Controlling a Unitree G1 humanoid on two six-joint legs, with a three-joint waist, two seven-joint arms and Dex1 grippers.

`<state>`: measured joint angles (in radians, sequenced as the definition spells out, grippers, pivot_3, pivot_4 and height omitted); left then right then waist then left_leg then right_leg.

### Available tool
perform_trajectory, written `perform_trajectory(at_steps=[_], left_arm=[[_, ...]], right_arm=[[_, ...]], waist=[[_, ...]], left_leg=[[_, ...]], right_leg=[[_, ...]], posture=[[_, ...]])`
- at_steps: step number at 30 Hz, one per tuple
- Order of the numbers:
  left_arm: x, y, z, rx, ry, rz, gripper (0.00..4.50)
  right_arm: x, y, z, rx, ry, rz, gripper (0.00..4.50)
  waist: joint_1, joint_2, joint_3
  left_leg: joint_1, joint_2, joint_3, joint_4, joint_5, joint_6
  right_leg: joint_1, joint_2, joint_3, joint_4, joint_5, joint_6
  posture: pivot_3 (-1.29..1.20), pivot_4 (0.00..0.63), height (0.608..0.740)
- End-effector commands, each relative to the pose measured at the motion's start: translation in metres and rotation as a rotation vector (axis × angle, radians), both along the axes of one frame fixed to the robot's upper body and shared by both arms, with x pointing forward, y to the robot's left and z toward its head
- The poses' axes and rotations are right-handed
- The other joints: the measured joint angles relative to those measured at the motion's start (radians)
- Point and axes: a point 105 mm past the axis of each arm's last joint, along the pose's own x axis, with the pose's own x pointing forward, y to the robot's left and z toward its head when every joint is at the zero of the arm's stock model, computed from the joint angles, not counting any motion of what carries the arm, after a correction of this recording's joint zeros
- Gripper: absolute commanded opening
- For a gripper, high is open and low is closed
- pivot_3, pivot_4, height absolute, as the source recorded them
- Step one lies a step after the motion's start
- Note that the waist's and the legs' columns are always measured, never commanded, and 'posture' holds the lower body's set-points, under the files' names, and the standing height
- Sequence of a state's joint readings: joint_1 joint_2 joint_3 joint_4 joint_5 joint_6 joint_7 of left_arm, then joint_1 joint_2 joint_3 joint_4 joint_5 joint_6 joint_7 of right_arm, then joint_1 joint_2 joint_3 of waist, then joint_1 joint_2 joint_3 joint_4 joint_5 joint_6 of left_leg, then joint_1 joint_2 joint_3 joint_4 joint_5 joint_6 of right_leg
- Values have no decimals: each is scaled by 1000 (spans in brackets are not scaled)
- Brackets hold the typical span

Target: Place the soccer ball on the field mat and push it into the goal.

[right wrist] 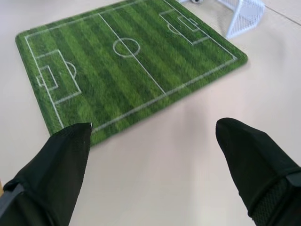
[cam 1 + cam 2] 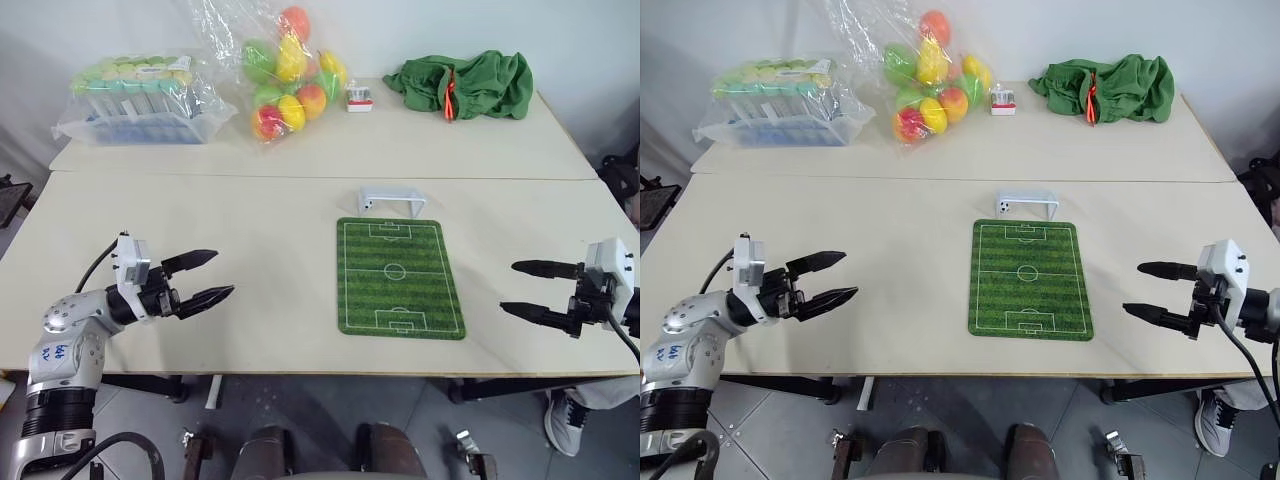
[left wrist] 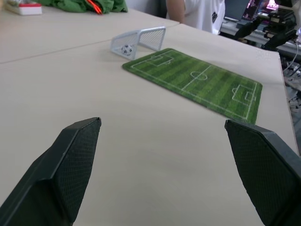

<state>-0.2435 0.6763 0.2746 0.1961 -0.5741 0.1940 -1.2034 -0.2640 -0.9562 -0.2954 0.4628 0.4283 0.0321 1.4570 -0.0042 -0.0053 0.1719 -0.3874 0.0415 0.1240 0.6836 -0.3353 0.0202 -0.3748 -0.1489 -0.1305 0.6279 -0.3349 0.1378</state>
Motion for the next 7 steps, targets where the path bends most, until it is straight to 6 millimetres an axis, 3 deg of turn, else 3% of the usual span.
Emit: perform_trajectory(at_steps=[1,7], left_arm=[[-8,7,12,17,-35,-16,4500],[-10,9,16,43,-80,-17,4500]], right_arm=[[-3,-13,12,-18,-45,-13,4465],[4,-14,7,-10,-66,-61,4465]], waist=[[0,0,0],[0,0,0]], left_leg=[[0,0,0,0,0,0],[0,3,0,0,0,0]], right_leg=[[0,0,0,0,0,0],[0,0,0,0,0,0]], posture=[[0,150,740],[0,150,740]])
